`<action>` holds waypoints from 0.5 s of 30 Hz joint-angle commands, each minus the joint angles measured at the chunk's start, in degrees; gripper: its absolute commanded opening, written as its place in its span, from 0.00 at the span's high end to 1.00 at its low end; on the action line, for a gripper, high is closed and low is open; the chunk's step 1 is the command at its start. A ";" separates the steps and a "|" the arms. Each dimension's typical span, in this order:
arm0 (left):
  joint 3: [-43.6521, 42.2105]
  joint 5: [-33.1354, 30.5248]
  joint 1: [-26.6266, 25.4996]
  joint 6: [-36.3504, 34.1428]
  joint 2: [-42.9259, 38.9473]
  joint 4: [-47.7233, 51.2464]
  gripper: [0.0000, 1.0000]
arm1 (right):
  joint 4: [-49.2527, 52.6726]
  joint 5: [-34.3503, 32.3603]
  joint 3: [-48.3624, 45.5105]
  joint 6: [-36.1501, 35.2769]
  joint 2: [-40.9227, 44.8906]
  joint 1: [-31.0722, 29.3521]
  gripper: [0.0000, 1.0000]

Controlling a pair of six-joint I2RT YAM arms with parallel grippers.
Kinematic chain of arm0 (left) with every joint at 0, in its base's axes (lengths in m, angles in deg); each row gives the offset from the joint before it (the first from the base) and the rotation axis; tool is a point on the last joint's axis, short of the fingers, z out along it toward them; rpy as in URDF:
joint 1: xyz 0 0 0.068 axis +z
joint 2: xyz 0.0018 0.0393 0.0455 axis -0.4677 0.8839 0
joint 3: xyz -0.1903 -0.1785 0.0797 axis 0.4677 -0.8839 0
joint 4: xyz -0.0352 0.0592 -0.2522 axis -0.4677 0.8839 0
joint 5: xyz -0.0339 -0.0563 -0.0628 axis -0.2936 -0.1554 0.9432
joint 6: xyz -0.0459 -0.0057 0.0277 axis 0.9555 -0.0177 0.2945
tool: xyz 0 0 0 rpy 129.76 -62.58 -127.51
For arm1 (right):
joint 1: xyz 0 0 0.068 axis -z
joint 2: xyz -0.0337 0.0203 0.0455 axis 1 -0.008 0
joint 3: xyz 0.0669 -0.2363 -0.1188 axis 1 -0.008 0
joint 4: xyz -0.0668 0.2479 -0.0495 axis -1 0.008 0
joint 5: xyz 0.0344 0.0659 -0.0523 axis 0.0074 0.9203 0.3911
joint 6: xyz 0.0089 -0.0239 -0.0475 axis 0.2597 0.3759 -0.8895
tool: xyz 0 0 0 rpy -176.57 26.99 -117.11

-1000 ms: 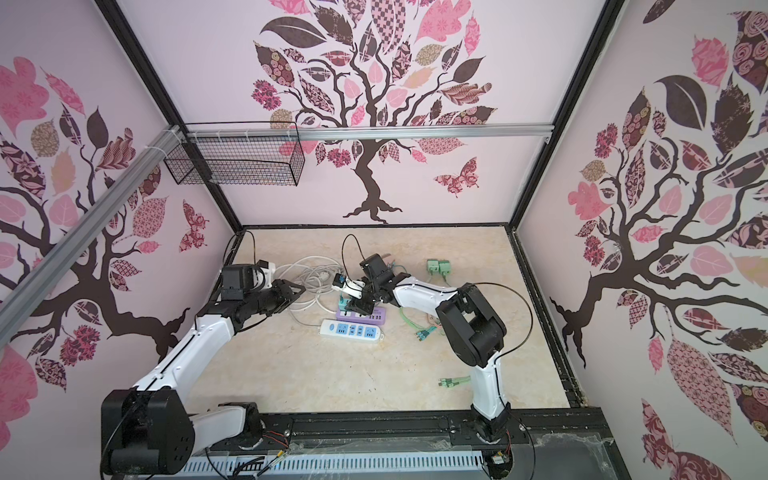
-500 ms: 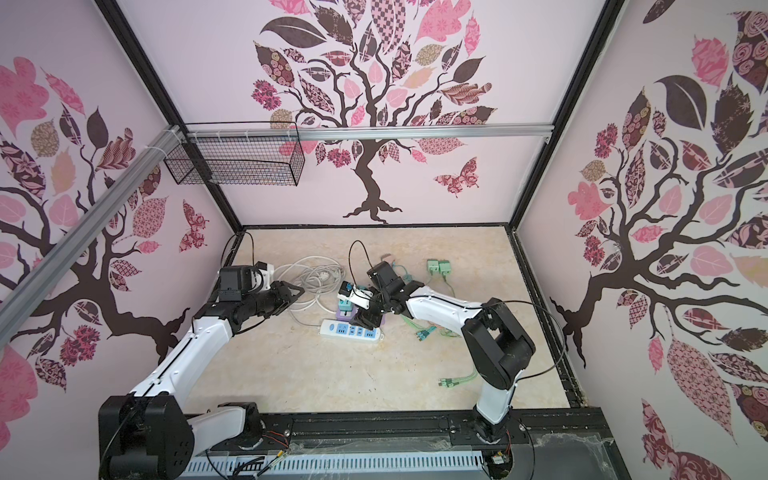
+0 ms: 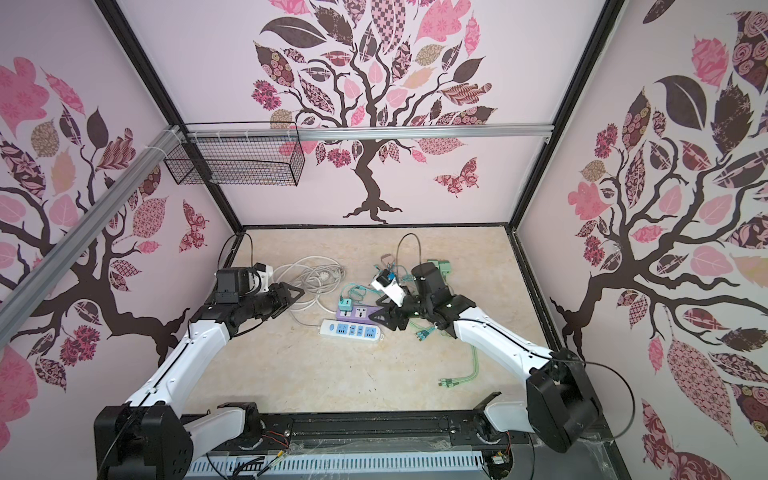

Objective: Insert the plug

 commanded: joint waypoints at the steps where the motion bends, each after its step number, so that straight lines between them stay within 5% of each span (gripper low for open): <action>1: 0.50 -0.49 0.25 -2.09 -2.82 1.59 0.39 | -6.11 -10.31 0.58 10.23 1.94 0.80 0.40; 7: 0.44 -1.33 0.34 -2.68 -5.42 3.55 0.36 | -0.57 -28.42 8.51 18.72 -9.84 0.93 0.44; 15: 1.52 -2.35 0.34 -4.09 -9.32 7.48 0.36 | 6.32 -30.54 21.77 23.55 -29.86 0.91 0.50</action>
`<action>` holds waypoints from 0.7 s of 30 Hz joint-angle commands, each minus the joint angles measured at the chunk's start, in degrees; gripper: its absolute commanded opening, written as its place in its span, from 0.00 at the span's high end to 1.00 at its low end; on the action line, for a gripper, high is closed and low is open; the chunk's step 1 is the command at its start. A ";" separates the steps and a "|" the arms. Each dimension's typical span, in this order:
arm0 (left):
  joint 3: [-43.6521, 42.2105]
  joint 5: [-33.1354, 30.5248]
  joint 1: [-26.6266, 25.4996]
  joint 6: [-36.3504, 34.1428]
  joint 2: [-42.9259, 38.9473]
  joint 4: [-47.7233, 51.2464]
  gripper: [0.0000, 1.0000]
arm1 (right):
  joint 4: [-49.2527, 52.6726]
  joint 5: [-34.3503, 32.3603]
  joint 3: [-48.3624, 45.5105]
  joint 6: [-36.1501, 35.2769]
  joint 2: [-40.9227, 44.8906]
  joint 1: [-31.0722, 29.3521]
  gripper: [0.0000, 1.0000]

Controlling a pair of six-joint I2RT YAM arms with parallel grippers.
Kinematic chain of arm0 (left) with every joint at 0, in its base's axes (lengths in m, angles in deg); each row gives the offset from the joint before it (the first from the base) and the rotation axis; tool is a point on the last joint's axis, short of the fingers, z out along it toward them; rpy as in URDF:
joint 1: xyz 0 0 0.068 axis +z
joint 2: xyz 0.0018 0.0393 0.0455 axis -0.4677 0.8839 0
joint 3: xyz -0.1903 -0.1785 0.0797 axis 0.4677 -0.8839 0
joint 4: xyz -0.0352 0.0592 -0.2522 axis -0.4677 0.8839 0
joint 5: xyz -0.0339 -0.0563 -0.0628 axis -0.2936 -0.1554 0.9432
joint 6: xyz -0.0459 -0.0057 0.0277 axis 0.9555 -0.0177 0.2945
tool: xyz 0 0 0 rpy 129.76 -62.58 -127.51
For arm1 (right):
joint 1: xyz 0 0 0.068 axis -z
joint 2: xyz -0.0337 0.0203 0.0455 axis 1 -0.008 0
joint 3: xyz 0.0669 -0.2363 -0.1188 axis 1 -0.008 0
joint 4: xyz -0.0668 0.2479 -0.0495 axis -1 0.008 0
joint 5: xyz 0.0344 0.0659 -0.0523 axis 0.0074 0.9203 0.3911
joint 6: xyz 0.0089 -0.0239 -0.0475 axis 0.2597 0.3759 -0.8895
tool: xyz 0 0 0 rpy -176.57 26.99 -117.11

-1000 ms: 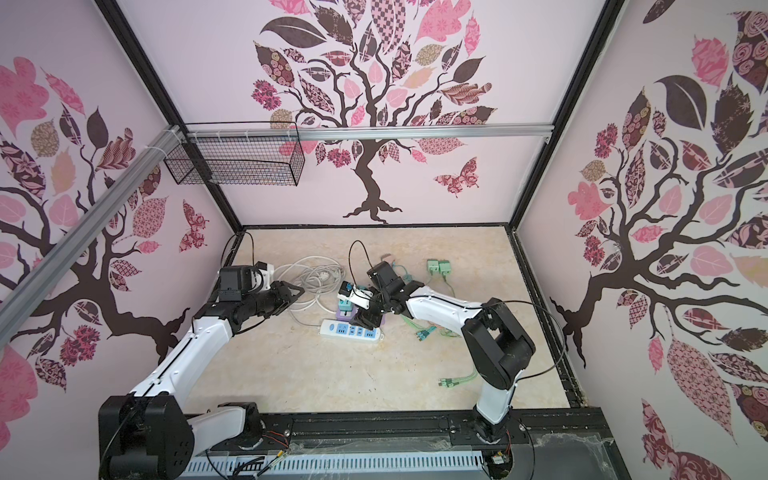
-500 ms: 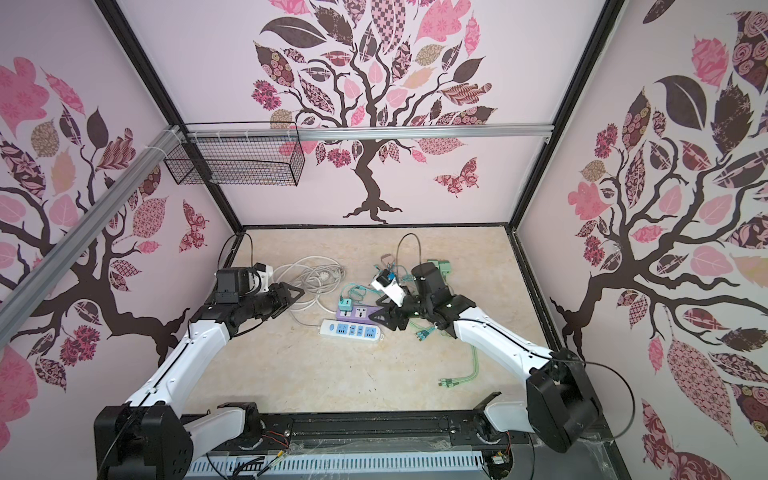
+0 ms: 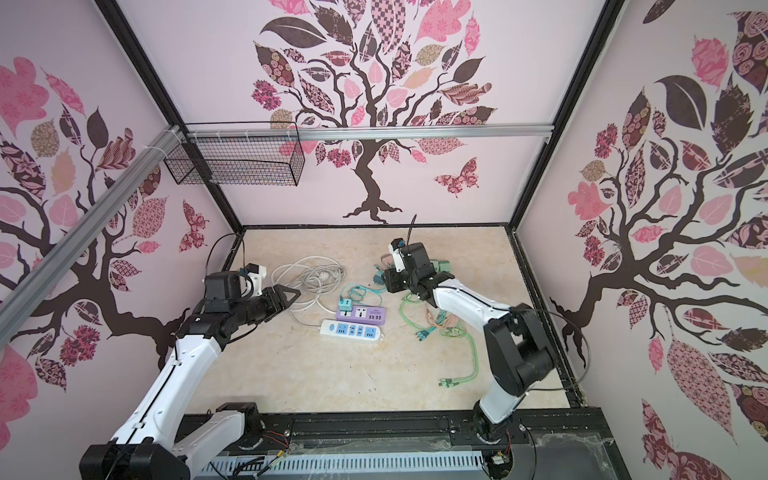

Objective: Insert the plug

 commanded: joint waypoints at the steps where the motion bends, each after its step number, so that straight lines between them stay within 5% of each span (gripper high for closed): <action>1: 1.73 -1.00 0.30 -2.06 -1.75 2.79 0.36 | 5.78 -2.84 5.79 3.21 -6.68 -0.16 0.50; 21: 3.31 -1.65 0.30 -4.01 -4.52 6.19 0.36 | 5.20 -2.94 13.92 2.07 -22.73 -0.16 0.57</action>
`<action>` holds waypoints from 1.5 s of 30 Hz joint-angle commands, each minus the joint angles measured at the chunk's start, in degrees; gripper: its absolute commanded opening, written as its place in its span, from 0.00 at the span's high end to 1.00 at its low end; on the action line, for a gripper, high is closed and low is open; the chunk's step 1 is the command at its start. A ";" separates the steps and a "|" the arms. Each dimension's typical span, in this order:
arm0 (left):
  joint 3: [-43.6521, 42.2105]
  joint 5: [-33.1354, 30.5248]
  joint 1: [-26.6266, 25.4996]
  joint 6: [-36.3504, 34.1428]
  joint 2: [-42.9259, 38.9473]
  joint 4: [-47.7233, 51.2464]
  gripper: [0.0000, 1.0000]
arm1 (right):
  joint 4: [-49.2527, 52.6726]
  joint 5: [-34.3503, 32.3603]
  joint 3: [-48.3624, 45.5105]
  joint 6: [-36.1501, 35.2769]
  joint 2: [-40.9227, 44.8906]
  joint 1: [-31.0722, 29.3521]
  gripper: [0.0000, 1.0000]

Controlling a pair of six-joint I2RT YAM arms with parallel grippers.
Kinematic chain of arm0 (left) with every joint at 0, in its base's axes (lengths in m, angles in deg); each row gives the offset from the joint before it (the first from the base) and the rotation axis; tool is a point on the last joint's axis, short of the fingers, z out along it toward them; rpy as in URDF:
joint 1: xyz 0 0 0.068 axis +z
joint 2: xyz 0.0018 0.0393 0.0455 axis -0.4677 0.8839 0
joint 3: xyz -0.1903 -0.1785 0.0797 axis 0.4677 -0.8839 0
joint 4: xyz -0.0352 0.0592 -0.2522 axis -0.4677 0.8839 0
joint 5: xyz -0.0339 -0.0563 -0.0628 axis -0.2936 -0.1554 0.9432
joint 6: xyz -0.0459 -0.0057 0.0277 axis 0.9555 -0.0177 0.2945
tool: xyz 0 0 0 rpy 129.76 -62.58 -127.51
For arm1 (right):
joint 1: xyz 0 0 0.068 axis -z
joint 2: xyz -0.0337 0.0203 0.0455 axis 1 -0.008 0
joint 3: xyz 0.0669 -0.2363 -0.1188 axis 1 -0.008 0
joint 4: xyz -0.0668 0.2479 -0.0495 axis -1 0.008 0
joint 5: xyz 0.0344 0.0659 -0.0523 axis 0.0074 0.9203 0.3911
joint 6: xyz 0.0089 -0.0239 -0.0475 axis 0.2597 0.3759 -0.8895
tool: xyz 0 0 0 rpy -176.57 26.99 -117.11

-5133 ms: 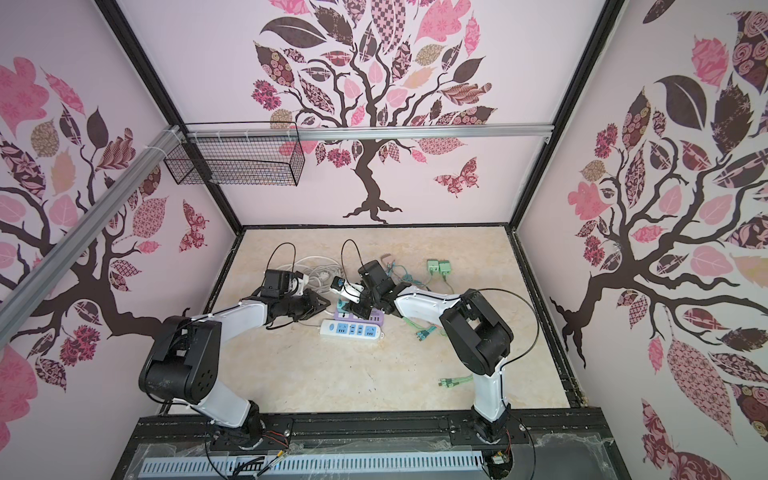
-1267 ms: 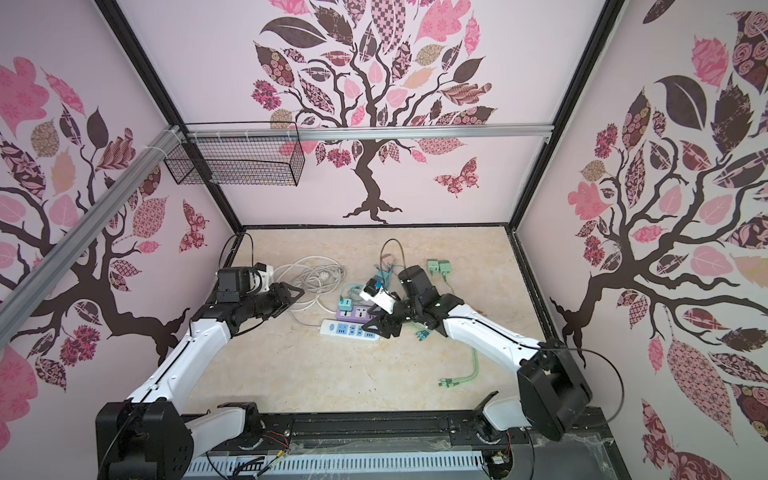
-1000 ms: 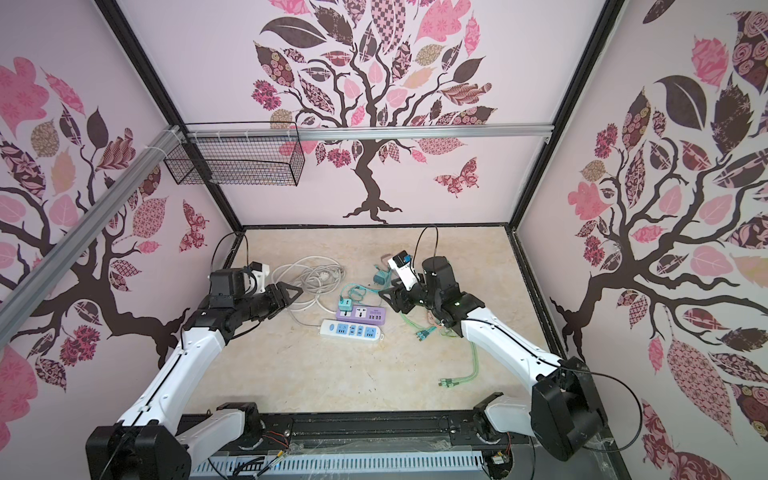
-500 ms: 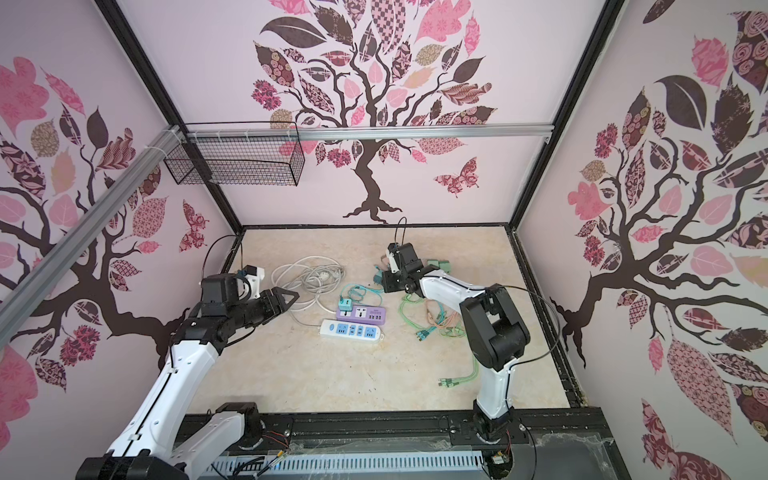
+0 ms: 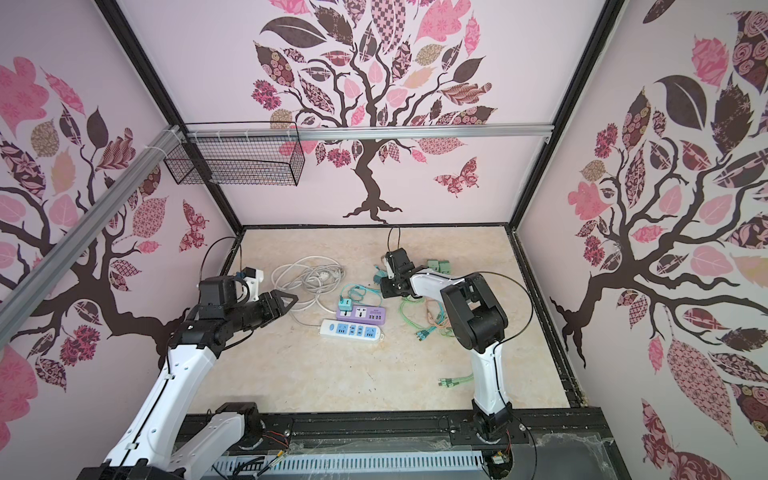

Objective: Insert the plug

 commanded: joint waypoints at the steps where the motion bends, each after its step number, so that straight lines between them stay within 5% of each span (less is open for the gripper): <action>1: 3.10 -0.81 0.30 -1.90 -0.75 1.30 0.36 | -0.03 -1.59 3.24 -0.79 -3.04 -0.17 0.57; 13: 3.27 -0.89 0.29 -2.60 -0.12 1.43 0.36 | 2.28 -3.97 9.23 -1.17 -8.59 -0.16 0.61; 23: 3.71 -1.61 0.30 -3.31 -0.49 2.63 0.36 | 5.95 -4.03 12.22 -2.96 -9.58 -0.16 1.00; 36: 2.92 -1.26 0.30 -2.53 -1.33 1.68 0.36 | 7.62 10.65 8.39 -4.44 6.06 -0.27 1.00; 45: 2.21 -1.73 0.30 -2.56 -2.40 1.68 0.36 | 9.03 12.82 23.57 -5.39 -1.23 -3.24 1.00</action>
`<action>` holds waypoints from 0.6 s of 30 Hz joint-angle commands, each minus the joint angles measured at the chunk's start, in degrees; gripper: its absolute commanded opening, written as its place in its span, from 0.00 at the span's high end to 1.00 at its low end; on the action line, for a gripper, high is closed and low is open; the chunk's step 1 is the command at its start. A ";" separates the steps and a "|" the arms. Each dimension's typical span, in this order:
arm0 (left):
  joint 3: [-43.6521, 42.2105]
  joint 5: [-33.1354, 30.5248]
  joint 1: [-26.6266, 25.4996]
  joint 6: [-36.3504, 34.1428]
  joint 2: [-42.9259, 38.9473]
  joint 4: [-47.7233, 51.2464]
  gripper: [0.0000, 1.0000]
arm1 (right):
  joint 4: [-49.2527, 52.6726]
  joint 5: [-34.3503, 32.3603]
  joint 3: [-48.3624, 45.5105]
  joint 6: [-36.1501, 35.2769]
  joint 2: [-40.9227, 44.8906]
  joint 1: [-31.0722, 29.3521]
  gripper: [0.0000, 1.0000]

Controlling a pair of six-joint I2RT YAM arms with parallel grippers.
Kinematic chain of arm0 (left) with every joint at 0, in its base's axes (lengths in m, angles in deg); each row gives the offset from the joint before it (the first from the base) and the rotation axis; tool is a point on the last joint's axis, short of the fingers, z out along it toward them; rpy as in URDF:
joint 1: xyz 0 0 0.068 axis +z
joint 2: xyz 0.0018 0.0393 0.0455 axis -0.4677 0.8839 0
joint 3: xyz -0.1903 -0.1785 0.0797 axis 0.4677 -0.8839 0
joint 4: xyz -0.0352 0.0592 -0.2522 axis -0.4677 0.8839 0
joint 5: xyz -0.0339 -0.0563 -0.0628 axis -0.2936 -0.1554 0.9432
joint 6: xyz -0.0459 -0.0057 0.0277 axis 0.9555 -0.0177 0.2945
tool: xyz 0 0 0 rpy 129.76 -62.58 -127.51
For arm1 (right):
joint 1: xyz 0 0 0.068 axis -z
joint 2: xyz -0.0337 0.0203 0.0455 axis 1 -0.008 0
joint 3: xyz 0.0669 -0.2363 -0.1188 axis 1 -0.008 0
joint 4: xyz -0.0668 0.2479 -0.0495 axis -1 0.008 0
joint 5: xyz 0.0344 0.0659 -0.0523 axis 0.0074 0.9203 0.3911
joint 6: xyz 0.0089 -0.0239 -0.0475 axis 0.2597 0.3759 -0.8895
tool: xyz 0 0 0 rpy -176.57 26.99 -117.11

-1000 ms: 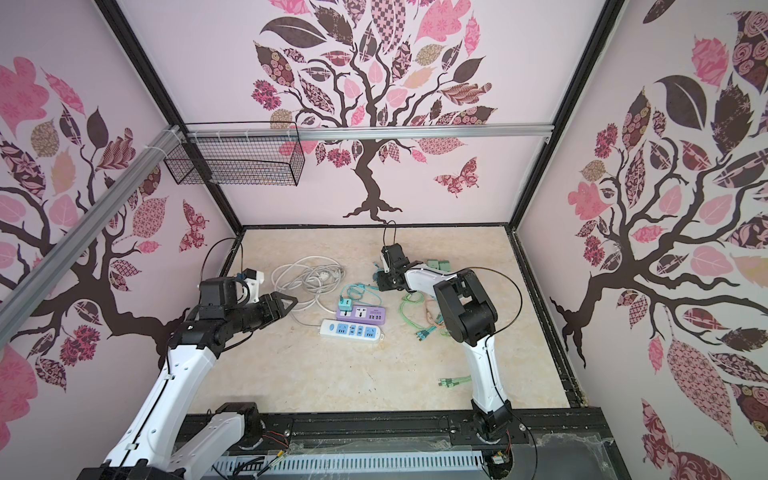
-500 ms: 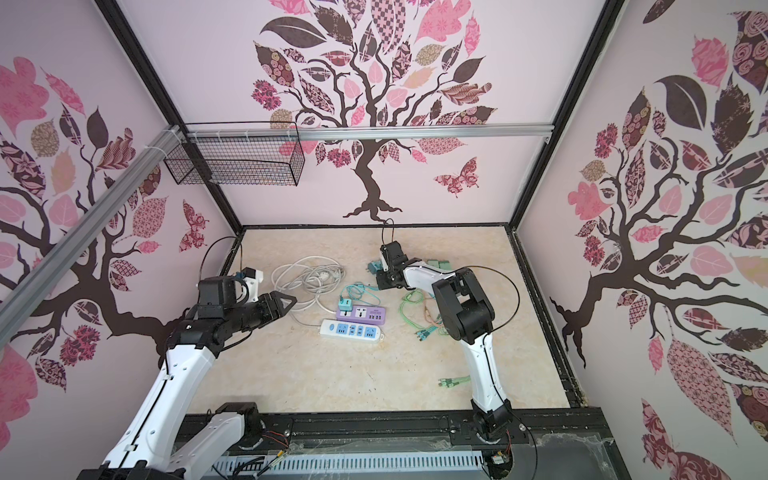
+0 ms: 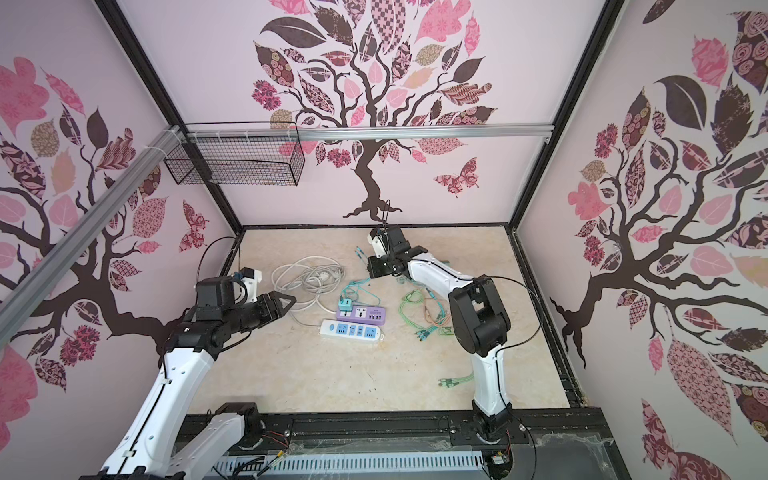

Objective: Insert the plug

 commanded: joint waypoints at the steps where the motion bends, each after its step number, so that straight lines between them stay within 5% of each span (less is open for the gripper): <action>1: 1.25 -0.61 0.31 -0.62 -1.18 -0.19 0.36 | 2.04 1.80 8.46 -1.35 -4.93 -2.17 1.00; 14: 0.83 -0.13 0.30 0.43 -1.68 -0.97 0.36 | 7.06 -5.19 26.92 -4.97 -21.36 -4.76 0.98; 18: 0.55 0.19 0.41 0.73 -1.42 -1.56 0.36 | 7.27 -6.84 24.40 -7.76 -19.96 -4.76 0.72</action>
